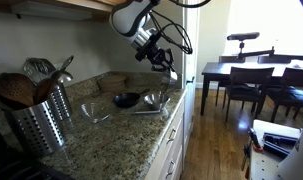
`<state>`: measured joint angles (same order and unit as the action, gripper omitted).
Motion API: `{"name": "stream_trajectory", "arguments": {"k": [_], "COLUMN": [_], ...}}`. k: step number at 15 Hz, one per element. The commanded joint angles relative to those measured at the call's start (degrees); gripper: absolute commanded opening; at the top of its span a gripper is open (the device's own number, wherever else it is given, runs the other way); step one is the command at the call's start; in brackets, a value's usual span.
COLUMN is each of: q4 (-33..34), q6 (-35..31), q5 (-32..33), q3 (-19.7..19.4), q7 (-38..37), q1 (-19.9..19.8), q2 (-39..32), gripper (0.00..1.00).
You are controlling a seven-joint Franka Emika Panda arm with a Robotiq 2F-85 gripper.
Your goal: Pour the contents in the bowl on the left into the bowl on the right
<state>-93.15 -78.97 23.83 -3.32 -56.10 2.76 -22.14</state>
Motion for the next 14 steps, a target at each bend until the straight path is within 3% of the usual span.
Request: {"name": "stream_trajectory", "arguments": {"k": [1, 14], "q4": [3.1, 5.0], "q6": [3.6, 7.8], "q5": [1.6, 2.7], "q3": [-0.7, -0.4], "q7": [0.8, 0.9], "q1": [1.1, 3.0], "q2": [-1.6, -2.9], "gripper": [0.08, 0.08]}}
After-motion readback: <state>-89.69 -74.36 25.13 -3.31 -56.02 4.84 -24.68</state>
